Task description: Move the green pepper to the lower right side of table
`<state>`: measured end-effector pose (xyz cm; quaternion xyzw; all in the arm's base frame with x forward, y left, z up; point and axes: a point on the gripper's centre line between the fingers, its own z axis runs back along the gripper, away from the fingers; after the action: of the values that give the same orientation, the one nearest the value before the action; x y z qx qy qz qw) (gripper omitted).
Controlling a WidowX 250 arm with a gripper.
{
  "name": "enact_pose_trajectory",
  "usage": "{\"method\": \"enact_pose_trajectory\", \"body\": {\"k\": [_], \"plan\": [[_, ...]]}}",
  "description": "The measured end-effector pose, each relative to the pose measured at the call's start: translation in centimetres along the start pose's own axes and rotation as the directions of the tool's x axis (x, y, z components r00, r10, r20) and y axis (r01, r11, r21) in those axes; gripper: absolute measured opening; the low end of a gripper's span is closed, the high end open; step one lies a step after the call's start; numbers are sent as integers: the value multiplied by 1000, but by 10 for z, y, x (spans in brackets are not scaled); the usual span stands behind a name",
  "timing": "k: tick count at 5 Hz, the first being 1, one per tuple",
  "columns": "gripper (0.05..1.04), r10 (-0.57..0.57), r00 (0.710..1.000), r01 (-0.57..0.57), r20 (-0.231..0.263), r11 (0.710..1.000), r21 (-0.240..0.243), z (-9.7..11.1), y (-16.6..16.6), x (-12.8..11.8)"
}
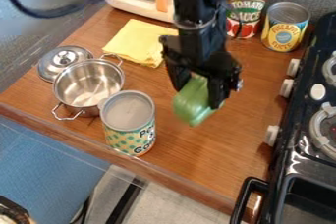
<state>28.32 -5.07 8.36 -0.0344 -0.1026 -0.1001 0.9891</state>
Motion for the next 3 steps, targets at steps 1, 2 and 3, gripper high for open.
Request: {"method": "enact_pose_trajectory", "body": {"k": [1,2,3], "plan": [[842,0,999,0,-44,1000,0,-8,-3,-15],[842,-14,996,13,-88,1000,-11,-16,-14,-30],[842,-46,994,44,-103,999,-20,-20,-24,-36]]}}
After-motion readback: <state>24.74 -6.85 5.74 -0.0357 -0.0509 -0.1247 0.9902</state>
